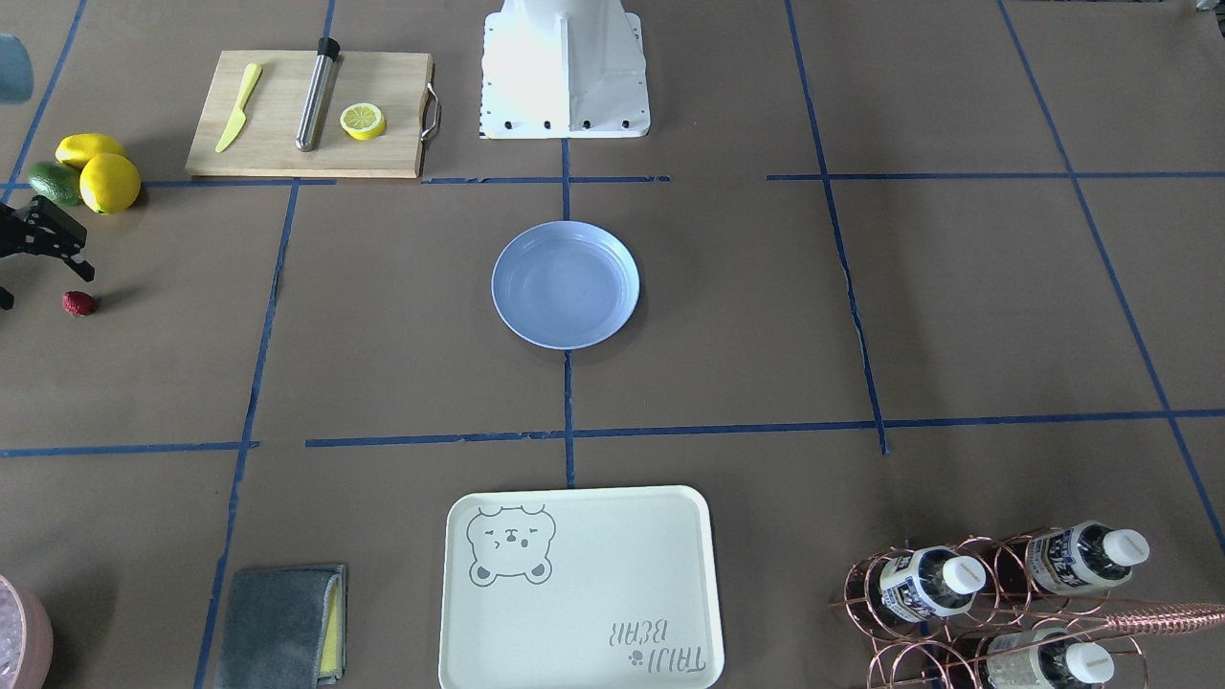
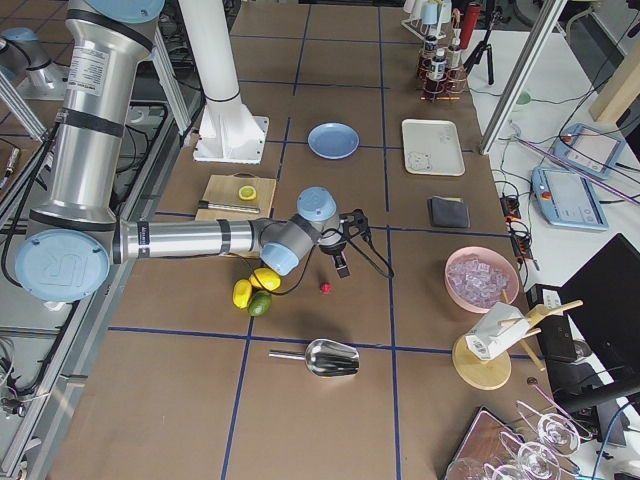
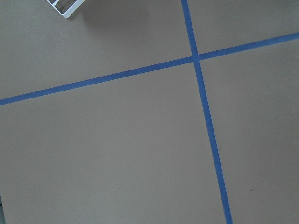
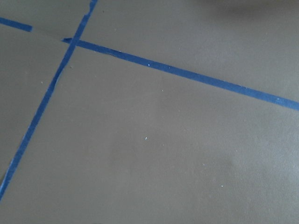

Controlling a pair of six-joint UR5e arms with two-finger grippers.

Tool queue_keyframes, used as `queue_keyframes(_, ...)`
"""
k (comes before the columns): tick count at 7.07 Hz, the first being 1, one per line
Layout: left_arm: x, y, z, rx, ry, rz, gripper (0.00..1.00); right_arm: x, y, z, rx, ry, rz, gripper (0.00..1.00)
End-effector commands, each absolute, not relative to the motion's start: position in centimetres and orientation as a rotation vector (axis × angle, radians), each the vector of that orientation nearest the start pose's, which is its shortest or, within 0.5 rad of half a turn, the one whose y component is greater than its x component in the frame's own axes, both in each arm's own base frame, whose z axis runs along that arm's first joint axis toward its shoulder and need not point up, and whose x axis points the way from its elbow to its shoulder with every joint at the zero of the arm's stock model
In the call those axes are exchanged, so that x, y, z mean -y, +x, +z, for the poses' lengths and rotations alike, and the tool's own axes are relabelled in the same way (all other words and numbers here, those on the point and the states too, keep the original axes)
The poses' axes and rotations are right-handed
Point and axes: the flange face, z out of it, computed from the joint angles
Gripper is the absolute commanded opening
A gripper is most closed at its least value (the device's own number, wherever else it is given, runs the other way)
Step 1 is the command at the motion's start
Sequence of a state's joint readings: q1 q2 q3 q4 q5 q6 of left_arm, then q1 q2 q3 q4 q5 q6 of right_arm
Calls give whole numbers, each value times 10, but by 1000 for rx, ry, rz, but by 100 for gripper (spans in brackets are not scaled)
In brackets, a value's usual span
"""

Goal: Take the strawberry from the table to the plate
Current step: 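Lower the right gripper onto the red strawberry and grasp it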

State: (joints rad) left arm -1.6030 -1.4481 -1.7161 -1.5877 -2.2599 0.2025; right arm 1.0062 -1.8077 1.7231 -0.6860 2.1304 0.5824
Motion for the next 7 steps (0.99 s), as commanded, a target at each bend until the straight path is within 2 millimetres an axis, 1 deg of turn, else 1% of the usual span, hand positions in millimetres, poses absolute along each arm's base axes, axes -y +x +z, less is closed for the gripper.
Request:
queue_keyframes(1, 441, -84, 646, -681, 123, 179, 100, 383, -172, 653, 833, 375, -214, 96)
queue_keyframes(2, 441, -83, 644, -695, 126, 179, 100, 380, -178, 654, 830, 371, -228, 91)
queue_keyframes(3, 441, -81, 642, -717, 130, 180, 100, 372, -181, 660, 825, 354, -240, 85)
queue_keyframes(4, 441, -81, 642, -717, 132, 181, 100, 368, -182, 663, 817, 352, -250, 64)
queue_keyframes(5, 441, -81, 642, -717, 132, 181, 100, 368, -182, 663, 815, 355, -253, 14)
queue_keyframes(6, 441, -81, 642, -717, 132, 181, 100, 369, -182, 662, 816, 357, -255, 0)
queue_keyframes(7, 441, -81, 641, -717, 134, 183, 100, 371, -185, 653, 826, 371, -259, 0)
